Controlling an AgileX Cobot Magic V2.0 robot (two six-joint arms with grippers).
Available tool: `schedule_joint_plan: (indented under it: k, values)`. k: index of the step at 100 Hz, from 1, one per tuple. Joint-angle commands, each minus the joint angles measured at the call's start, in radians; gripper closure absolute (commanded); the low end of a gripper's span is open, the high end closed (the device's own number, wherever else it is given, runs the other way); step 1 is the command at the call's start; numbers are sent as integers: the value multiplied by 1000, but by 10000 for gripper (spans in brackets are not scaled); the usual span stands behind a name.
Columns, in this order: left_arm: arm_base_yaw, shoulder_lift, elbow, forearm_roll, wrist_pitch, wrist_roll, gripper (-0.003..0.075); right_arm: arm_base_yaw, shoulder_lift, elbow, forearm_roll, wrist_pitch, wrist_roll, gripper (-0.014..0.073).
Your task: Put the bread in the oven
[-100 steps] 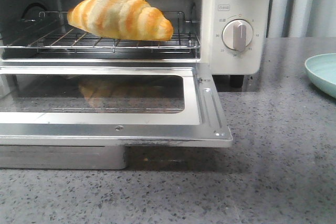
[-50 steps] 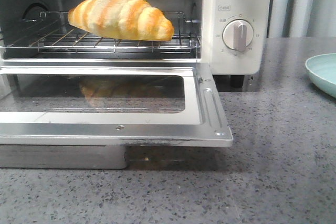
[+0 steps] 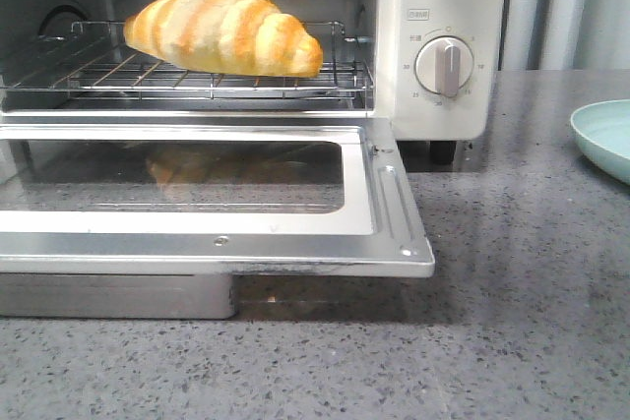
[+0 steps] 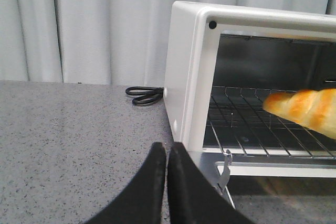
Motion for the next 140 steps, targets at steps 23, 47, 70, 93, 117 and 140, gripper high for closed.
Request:
schedule_joint_plan:
  k: [23,47,70,93,117,140]
  values:
    - [0,-6,-1,-28,-100,-12,741,-145,-159,128,-58,54,2,668]
    - [0,-6,1,-28,-97,-12,741,-181,-263,179,-62,50,7,668]
    - [0,-6,1,-28,-97,-12,741,-181,-456,351,-88,-25,136,668]
    - [0,-6,1,-28,-97,-12,741,-181,-742,632,-91,-165,214,668]
    - [0,-6,1,-28,-97,-12,741,-181,-997,877,-79,-152,318,669]
    - [0,-6,1,-28,-97,-12,741,-181,-1077,947,31,-215,362,669]
